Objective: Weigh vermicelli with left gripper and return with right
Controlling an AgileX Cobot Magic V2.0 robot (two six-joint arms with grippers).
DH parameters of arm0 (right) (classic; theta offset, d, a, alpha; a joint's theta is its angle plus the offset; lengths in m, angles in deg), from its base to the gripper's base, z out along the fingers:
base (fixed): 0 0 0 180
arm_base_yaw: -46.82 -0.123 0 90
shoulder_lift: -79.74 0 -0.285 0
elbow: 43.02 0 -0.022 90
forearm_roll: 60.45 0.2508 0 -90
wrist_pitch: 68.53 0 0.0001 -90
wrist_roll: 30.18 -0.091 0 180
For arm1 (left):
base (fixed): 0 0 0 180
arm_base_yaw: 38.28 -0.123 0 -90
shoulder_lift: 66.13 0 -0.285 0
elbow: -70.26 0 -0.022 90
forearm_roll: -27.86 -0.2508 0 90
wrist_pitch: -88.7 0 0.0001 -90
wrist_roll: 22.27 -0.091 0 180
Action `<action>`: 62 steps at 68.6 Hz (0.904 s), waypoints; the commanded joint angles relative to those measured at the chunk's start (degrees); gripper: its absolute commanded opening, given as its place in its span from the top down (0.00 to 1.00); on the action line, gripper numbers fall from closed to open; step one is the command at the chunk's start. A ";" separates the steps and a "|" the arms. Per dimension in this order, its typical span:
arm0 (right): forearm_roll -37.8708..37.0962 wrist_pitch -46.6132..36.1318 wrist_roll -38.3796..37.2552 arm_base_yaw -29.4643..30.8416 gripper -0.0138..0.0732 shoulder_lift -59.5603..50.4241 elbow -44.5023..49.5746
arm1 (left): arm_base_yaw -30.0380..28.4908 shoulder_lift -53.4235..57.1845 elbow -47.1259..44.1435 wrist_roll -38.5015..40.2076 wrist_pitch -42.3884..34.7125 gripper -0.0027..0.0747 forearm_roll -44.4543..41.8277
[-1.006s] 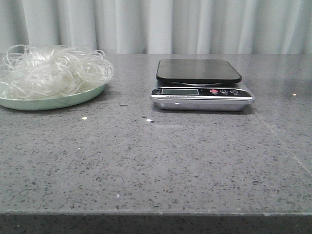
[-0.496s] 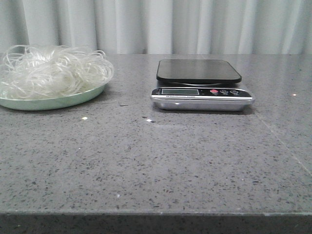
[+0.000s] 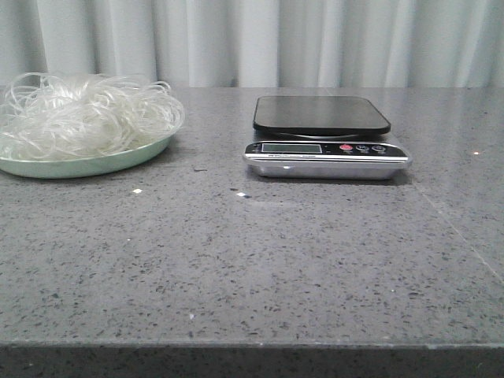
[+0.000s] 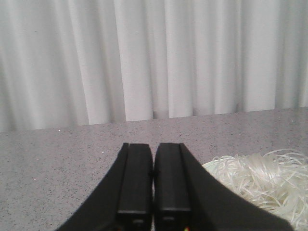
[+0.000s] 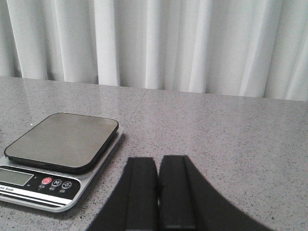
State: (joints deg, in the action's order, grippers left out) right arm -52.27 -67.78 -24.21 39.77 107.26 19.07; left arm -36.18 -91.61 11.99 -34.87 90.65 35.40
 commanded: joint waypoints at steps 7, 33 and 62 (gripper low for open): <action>-0.52 -3.91 0.00 0.24 0.67 0.18 -1.45 | -0.03 -0.42 1.54 0.62 -4.90 0.79 0.32; -0.52 -3.91 0.00 0.24 0.67 0.18 -1.45 | -0.03 -0.42 1.25 0.62 -4.90 0.79 0.32; -0.52 -3.91 0.00 0.24 0.67 0.18 -1.45 | -0.25 12.31 -9.61 0.62 2.77 0.79 -1.59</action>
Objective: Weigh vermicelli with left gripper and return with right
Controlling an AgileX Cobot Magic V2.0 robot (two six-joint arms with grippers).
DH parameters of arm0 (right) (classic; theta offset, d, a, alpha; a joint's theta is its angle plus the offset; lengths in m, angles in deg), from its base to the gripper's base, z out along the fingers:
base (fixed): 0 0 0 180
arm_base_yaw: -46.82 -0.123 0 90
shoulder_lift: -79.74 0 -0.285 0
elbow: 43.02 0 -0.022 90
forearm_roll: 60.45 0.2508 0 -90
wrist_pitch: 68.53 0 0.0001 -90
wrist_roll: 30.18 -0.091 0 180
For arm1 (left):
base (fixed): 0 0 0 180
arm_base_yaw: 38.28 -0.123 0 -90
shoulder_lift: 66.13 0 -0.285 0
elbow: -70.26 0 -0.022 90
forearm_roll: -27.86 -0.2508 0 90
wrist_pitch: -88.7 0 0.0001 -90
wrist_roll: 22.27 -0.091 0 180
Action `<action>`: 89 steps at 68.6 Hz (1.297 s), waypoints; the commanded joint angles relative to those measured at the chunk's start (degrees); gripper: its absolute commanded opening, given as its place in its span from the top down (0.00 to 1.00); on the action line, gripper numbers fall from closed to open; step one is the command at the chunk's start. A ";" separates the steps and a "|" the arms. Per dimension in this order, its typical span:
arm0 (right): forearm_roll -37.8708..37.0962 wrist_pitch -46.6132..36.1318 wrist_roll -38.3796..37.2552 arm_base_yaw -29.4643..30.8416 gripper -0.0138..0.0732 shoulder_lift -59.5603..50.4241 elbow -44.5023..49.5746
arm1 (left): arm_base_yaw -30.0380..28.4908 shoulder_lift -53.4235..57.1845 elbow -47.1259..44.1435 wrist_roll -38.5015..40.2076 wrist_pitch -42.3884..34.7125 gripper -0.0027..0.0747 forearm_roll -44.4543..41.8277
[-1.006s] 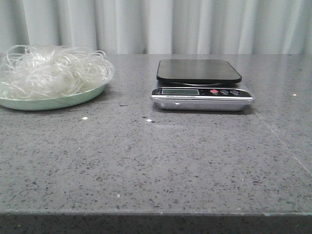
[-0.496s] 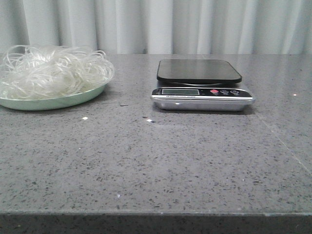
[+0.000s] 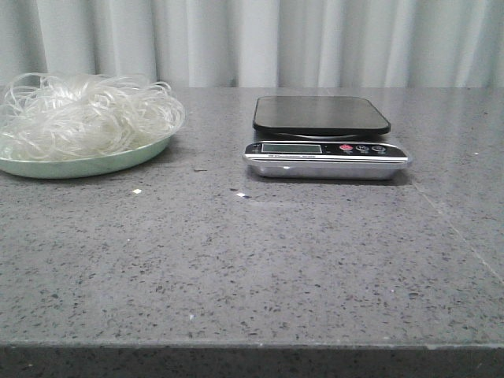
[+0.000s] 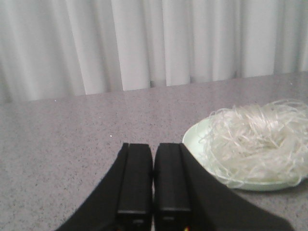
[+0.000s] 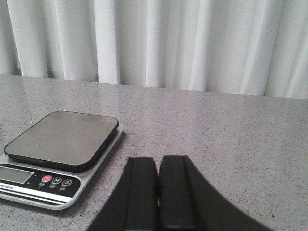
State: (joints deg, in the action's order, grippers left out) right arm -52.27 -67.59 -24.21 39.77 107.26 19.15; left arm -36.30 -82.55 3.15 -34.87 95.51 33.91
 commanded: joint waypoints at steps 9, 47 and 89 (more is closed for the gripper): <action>-0.52 -4.11 0.00 0.24 0.67 0.18 -1.53 | -0.12 9.65 -5.52 0.62 -2.09 0.79 -0.38; -0.52 -4.11 0.00 0.24 0.67 0.31 -1.53 | -0.12 9.99 -10.62 0.62 -5.47 0.79 0.01; -0.52 -4.12 0.00 0.24 0.67 0.28 -1.20 | -0.12 9.99 -10.62 0.62 -5.47 0.79 0.01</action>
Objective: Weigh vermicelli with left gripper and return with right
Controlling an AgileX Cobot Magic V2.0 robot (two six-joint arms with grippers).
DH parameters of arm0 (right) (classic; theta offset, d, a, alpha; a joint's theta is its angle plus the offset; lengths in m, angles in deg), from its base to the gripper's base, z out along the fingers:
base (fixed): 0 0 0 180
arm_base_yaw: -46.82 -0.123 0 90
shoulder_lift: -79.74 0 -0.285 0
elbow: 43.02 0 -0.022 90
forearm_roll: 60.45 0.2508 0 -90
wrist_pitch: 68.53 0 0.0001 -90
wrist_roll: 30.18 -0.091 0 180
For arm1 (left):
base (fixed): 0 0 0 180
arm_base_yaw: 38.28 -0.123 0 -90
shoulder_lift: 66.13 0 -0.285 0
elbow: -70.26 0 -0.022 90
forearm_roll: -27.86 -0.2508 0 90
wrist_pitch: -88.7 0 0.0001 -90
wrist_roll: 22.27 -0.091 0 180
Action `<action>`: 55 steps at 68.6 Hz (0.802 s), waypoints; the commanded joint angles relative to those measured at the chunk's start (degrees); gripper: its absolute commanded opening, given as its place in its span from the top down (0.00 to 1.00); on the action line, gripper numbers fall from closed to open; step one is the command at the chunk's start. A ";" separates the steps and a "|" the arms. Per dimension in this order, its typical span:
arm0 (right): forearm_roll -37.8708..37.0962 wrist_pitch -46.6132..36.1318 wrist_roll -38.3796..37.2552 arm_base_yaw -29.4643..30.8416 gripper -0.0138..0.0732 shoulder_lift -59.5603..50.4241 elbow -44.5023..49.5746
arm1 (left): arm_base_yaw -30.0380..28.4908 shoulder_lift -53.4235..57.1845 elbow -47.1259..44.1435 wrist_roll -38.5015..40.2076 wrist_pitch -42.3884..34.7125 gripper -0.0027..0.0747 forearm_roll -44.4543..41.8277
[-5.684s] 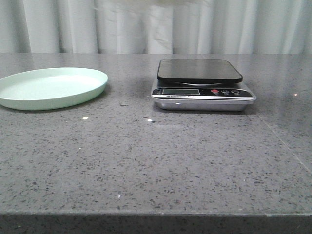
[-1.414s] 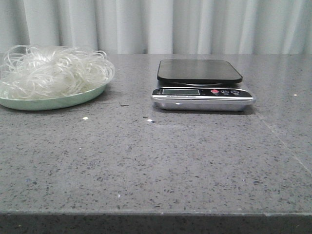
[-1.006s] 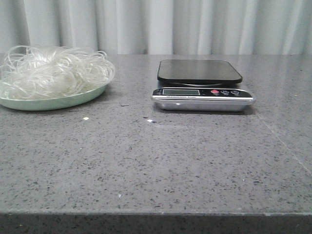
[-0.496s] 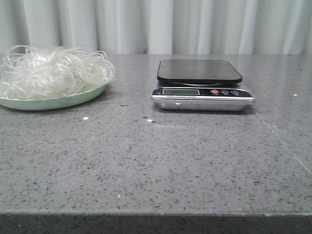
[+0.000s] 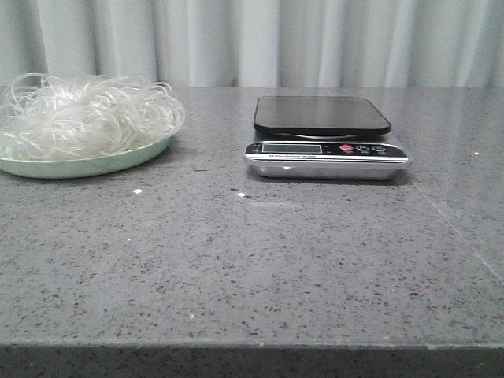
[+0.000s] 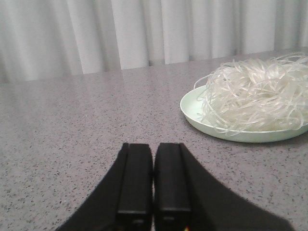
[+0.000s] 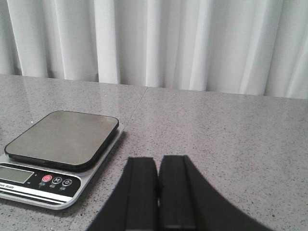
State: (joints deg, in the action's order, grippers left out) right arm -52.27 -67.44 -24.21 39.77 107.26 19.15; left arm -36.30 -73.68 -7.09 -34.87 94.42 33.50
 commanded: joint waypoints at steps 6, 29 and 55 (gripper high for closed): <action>-0.52 -4.26 0.00 0.89 0.67 -0.11 -0.62 | -0.12 1.12 -0.38 0.62 -4.37 0.79 0.42; -0.45 -3.62 -1.39 9.86 0.67 -12.19 8.78 | -0.12 1.12 -0.38 0.62 -4.37 0.79 0.42; -0.45 -2.26 -1.40 10.17 0.67 -21.27 16.17 | -0.12 1.12 -0.38 0.62 -4.37 0.79 0.42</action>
